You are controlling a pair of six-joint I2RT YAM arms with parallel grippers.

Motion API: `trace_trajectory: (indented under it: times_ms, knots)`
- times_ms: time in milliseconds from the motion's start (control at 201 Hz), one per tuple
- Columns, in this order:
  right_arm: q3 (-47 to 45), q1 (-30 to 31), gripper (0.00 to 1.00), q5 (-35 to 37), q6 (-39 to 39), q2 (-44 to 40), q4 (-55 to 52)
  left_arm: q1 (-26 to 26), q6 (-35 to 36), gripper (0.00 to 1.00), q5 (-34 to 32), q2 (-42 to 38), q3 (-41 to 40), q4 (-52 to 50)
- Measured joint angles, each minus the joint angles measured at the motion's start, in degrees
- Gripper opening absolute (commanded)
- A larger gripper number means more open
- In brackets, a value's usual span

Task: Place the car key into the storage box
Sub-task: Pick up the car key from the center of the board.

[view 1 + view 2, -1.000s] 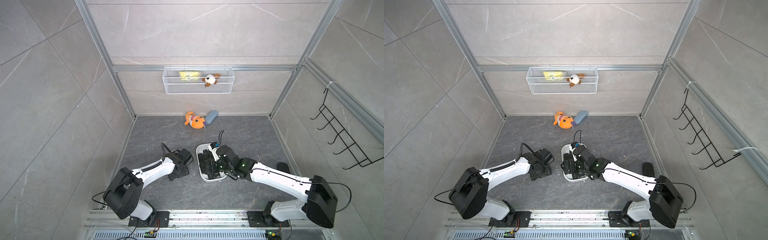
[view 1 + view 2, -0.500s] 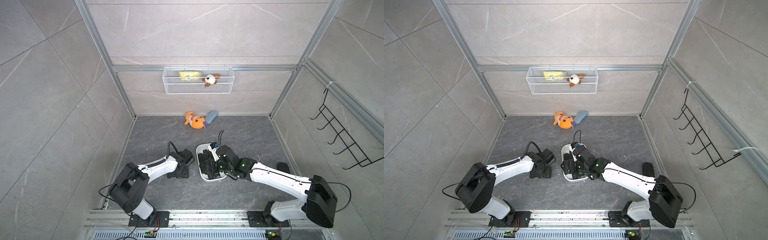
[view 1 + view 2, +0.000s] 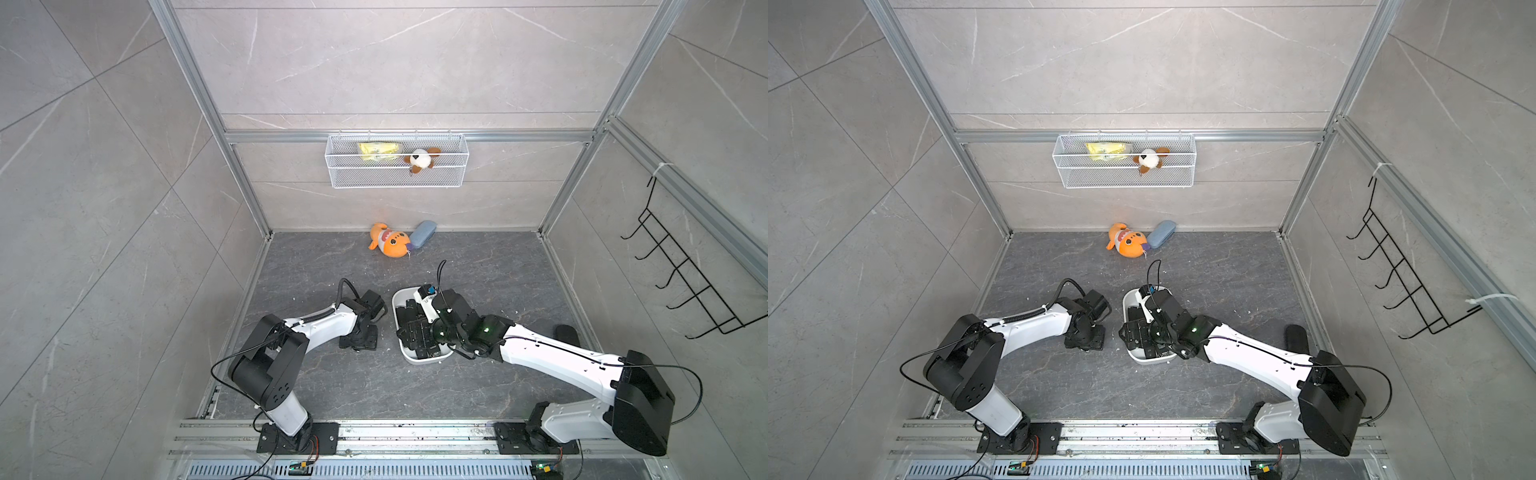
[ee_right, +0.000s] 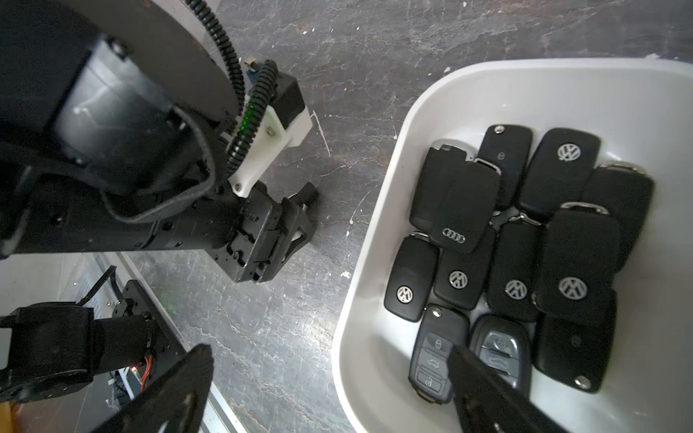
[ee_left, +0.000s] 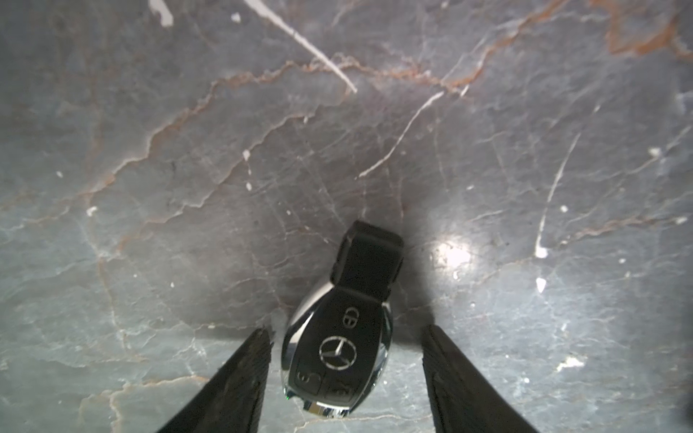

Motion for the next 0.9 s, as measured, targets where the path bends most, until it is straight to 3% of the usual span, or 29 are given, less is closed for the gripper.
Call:
trace_trajectory:
  times_ms: [169,503,572,896]
  knots:
    - [0.0,0.0,0.99,-1.2,0.0,0.0,0.8,0.3,0.8,0.51,2.0,0.3,0.1,1.0]
    - [0.0,0.0,1.0,-1.4,0.0,0.0,0.9,0.7,1.0,0.44,3.8,0.4,0.1,1.3]
    - [0.0,0.0,1.0,-1.4,0.0,0.0,0.9,0.8,0.7,0.32,3.8,0.4,0.1,1.3]
    - [0.0,0.0,1.0,-1.4,0.0,0.0,0.9,0.8,-0.7,0.3,3.8,0.0,0.2,1.0]
